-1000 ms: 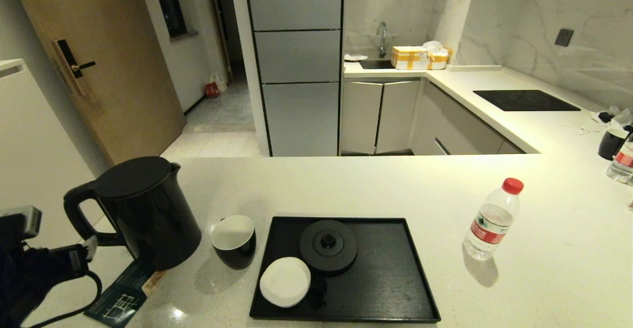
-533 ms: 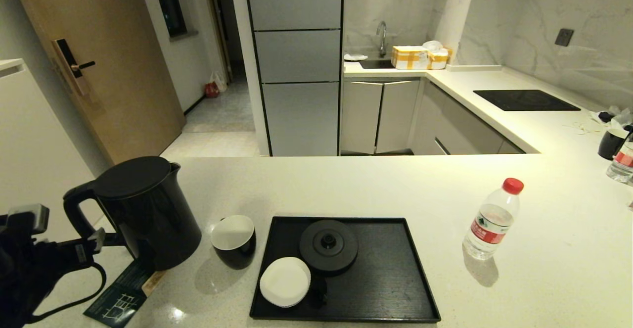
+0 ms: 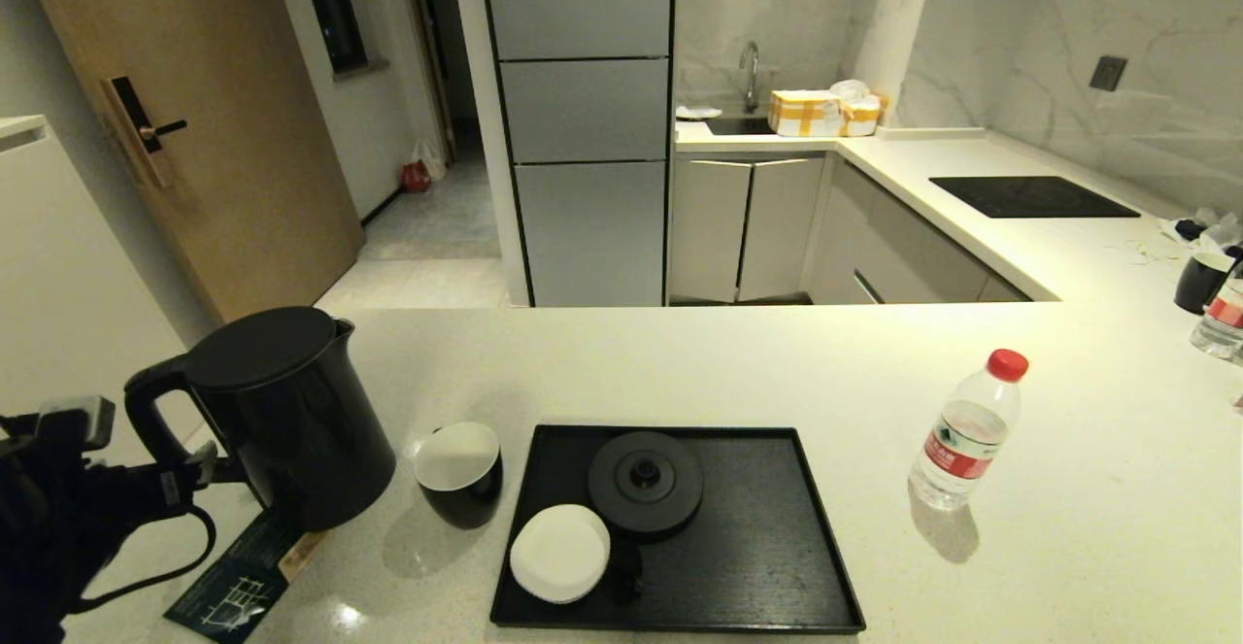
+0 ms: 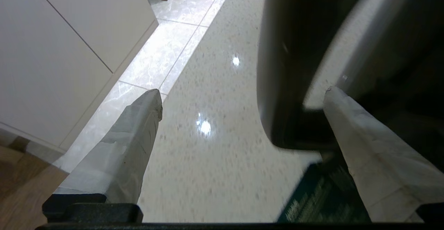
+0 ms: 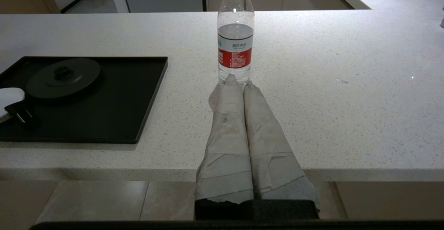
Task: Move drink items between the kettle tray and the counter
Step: Return the kettle to its original position
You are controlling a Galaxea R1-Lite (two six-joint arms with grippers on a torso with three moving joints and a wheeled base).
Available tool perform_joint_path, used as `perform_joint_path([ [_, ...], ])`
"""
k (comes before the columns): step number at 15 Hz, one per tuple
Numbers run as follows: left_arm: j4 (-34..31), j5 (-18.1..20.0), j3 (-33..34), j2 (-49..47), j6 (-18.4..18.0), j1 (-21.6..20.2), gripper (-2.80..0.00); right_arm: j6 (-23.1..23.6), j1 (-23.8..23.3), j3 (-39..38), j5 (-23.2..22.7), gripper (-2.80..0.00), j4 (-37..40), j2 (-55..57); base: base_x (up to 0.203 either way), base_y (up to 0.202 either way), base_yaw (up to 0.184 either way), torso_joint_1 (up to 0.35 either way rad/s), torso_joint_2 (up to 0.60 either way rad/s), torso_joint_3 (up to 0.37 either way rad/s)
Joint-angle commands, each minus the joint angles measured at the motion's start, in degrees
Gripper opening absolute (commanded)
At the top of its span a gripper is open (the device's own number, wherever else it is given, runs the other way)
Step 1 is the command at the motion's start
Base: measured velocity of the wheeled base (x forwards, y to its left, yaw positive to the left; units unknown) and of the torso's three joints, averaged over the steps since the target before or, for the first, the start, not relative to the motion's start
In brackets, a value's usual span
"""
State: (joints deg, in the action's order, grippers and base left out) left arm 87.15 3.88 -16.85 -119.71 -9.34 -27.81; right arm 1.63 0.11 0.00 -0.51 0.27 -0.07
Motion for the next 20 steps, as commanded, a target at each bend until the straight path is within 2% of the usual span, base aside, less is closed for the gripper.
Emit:
perform_joint_path([
  [1,0.5,0.0,-2.0,-2.2,-0.1,0.0,0.0,0.0,0.1,0.0,0.0,-2.8,0.0,0.1,0.0,0.0,0.0,0.0,0.0,0.0],
  [9,0.5,-0.6,-7.6,-6.0,-1.2,0.5,0.0,0.0,0.0,0.0,0.0,-2.8,0.0,0.1,0.0,0.0,0.0,0.0,0.0,0.0],
  [14,0.5,-2.0,-9.1,-7.1,-1.1,1.6,0.0,0.0,0.0,0.0,0.0,-2.8,0.0,0.1,0.0,0.0,0.0,0.0,0.0,0.0],
  [20,0.5,-2.0,-9.3,-6.8,-0.9,1.8,0.0,0.0,0.0,0.0,0.0,-2.8,0.0,0.1,0.0,0.0,0.0,0.0,0.0,0.0],
])
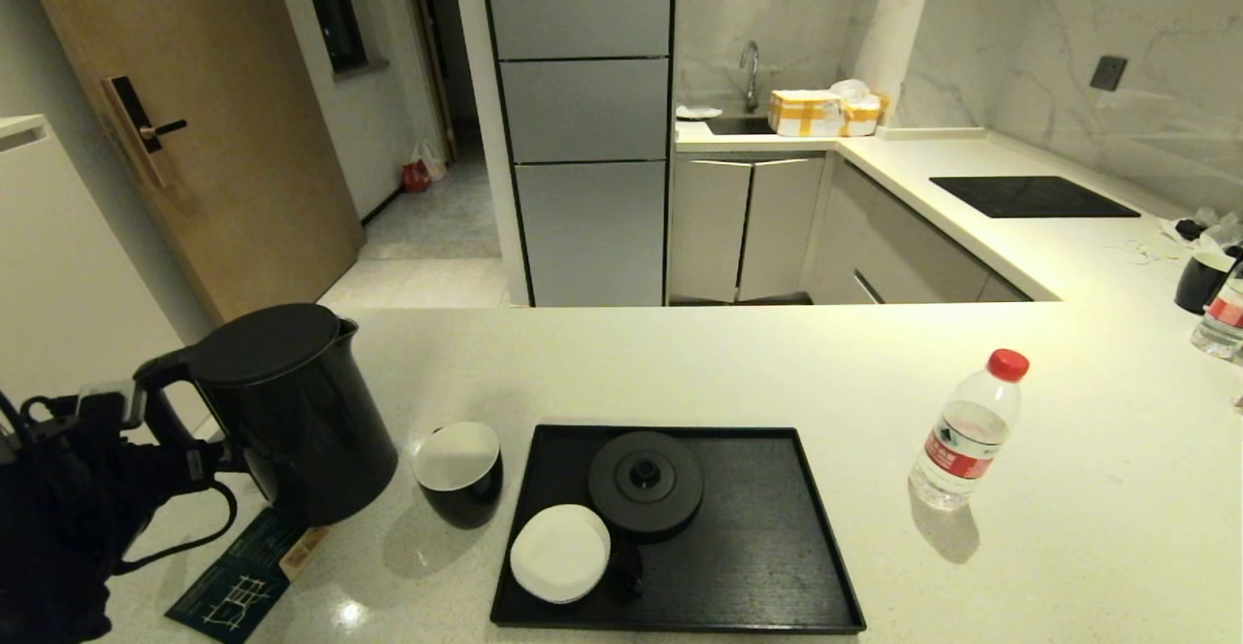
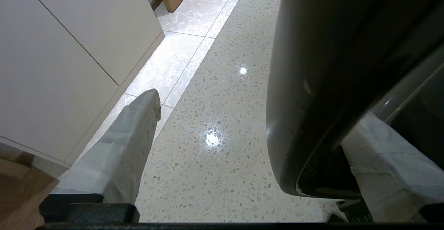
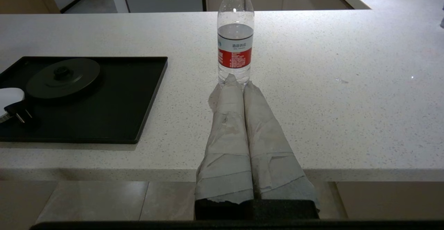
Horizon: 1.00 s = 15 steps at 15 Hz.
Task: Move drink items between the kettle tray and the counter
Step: Return the kettle to its original position
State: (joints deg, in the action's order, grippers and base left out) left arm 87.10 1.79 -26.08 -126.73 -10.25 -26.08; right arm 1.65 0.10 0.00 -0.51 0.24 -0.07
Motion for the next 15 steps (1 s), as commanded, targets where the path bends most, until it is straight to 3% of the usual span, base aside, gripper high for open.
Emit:
perform_joint_path([
  [1,0.6,0.1,0.0,0.4,0.0,0.1,0.0,0.0,0.0,0.0,0.0,-2.8,0.0,0.1,0.0,0.0,0.0,0.0,0.0,0.0],
  [14,0.6,0.0,-0.8,2.9,-0.1,0.9,0.0,0.0,0.0,0.0,0.0,-2.8,0.0,0.1,0.0,0.0,0.0,0.0,0.0,0.0],
  [15,0.6,0.0,-0.8,2.9,-0.2,0.9,-2.8,0.0,0.0,0.0,0.0,-2.8,0.0,0.1,0.0,0.0,0.0,0.0,0.0,0.0],
])
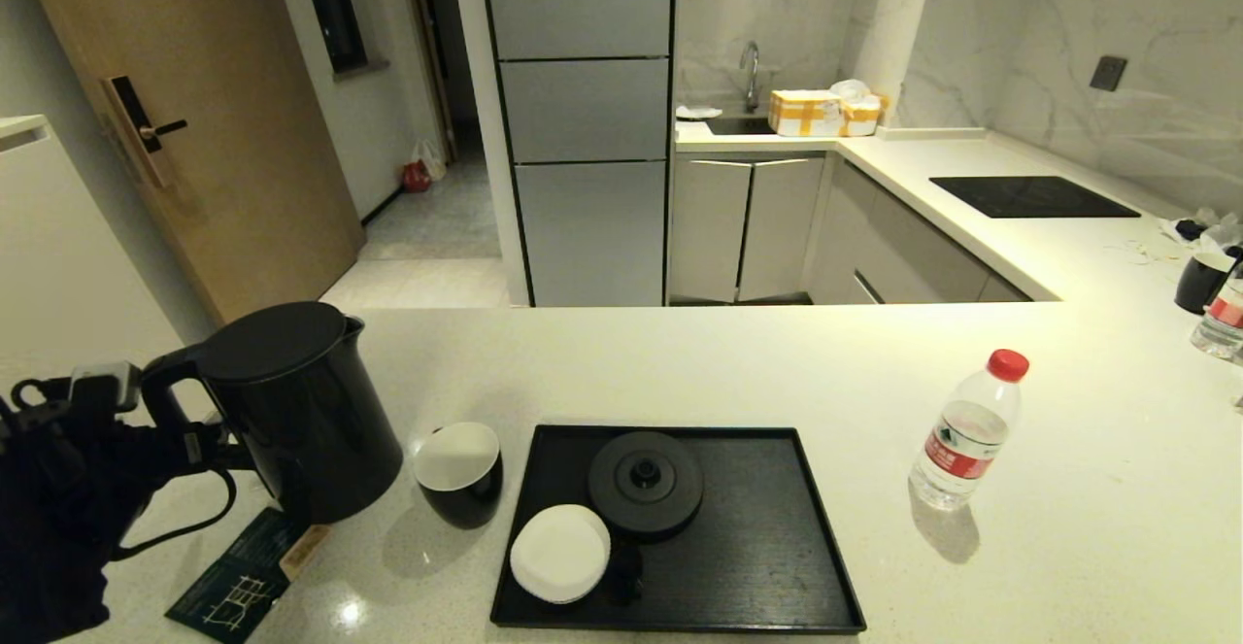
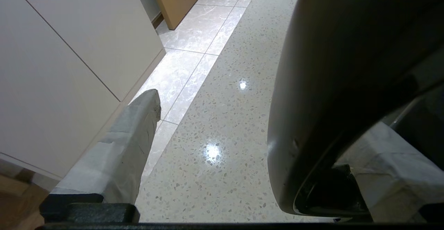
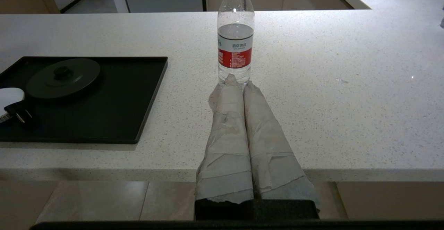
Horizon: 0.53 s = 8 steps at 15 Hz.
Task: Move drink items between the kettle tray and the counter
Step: Return the kettle to its original position
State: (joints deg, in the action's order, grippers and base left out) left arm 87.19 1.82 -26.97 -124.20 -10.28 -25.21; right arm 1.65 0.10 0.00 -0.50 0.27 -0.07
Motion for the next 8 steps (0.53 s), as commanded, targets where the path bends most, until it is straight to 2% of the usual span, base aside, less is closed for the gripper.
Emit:
perform_joint_path([
  [1,0.5,0.0,0.1,0.7,-0.1,0.0,-2.8,0.0,0.0,0.0,-0.1,-2.8,0.0,0.1,0.0,0.0,0.0,0.0,0.0,0.0],
  [8,0.5,-0.1,0.5,0.3,-0.1,0.8,-2.8,0.0,0.0,0.0,0.0,-2.8,0.0,0.1,0.0,0.0,0.0,0.0,0.0,0.0],
])
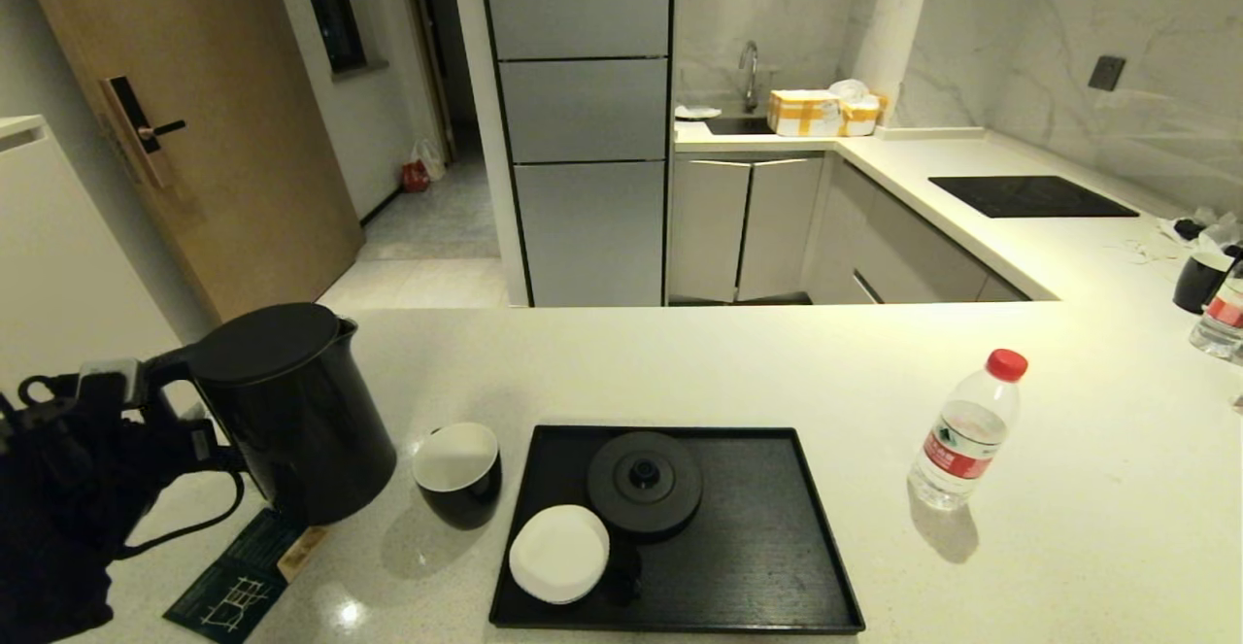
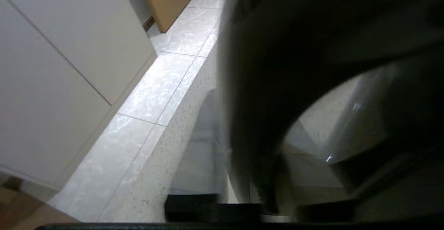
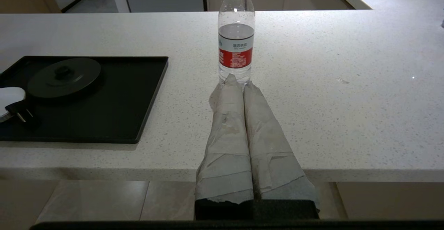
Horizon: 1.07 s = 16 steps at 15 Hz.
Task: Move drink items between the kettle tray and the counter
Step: Return the kettle to its original position
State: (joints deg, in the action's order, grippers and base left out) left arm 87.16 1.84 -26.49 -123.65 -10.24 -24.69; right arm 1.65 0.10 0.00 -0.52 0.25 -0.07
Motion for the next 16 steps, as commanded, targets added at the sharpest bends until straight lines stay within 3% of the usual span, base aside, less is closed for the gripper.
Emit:
perform_joint_path([
  [1,0.5,0.0,0.0,-0.3,-0.1,0.5,-2.8,0.0,0.0,0.0,0.0,-2.8,0.0,0.1,0.0,0.0,0.0,0.0,0.0,0.0],
  [7,0.5,0.6,-0.3,-0.6,0.1,0.8,-2.8,0.0,0.0,0.0,0.0,-2.8,0.0,0.1,0.0,0.0,0.0,0.0,0.0,0.0],
  [10,-0.4,-0.4,-4.0,5.5,1.0,2.1,-2.8,0.0,0.0,0.0,0.0,-2.8,0.0,0.1,0.0,0.0,0.0,0.0,0.0,0.0],
  [12,-4.5,-2.4,-6.7,8.7,1.2,3.2,-2.8,0.0,0.0,0.0,0.0,-2.8,0.0,0.1,0.0,0.0,0.0,0.0,0.0,0.0],
  [16,-17.8,-2.9,-12.3,15.4,4.0,3.7,-2.8,0.0,0.0,0.0,0.0,-2.8,0.0,0.1,0.0,0.0,0.0,0.0,0.0,0.0],
])
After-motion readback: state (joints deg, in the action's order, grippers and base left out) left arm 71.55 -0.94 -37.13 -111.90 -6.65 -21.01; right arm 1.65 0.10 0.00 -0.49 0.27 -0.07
